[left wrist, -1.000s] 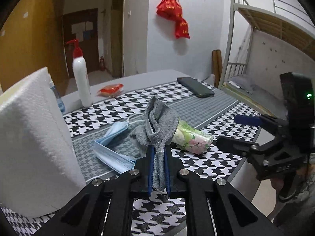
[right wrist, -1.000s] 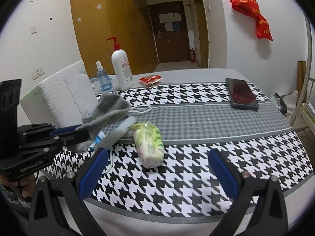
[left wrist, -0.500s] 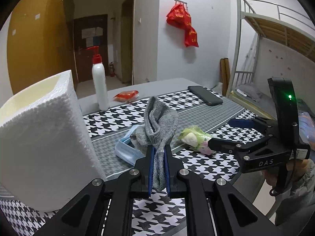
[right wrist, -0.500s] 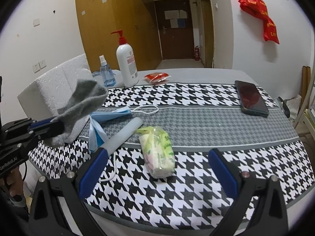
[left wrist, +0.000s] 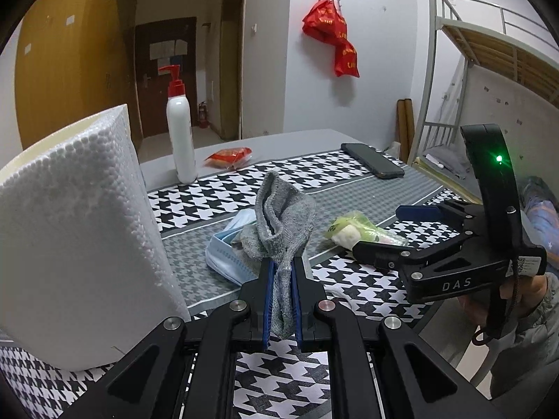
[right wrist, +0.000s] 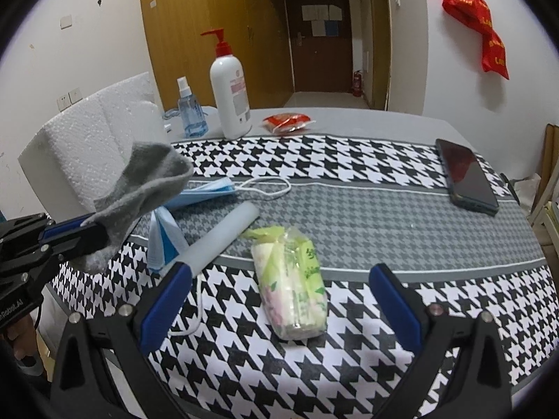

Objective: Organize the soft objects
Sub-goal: 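Hold the grey sock up with the left gripper while the right gripper grasps the floral tissue pack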

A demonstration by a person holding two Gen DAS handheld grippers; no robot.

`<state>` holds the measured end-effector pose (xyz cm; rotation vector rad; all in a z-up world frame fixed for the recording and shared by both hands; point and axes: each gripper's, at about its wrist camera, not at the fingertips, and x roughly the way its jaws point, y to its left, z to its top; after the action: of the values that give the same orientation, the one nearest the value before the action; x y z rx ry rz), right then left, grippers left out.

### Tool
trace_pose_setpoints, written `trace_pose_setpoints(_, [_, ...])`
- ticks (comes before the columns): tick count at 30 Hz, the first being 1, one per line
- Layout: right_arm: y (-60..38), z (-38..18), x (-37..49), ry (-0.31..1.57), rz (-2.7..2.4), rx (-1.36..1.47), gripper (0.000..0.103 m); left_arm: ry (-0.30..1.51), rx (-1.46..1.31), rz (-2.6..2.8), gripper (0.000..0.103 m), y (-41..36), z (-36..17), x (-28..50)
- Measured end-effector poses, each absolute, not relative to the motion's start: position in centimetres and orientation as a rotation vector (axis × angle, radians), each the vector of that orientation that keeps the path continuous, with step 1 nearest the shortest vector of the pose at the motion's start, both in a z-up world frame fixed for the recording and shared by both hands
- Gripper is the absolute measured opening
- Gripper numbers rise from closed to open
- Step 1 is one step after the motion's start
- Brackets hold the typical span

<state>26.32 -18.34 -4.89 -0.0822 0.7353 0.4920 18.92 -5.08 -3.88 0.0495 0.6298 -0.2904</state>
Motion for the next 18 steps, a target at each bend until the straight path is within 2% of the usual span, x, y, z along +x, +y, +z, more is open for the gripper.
trace_pose_setpoints(4, [-18.1,-5.2,26.7,0.743,0.492,-0.093,0.100,0.634,0.044,-0.287,0.010,-5.0,-4.1,19.3])
trace_pose_setpoints(12, [-17.9,-6.1,27.2,0.778,0.493,-0.109,0.079,0.642,0.040,-0.291,0.010,-4.9,-4.3,19.5])
trace_pose_setpoints(18, [-17.8,-6.4,27.4,0.800,0.495,-0.119,0.057,0.644,0.040,-0.291,0.010,-4.9,-4.3,19.6])
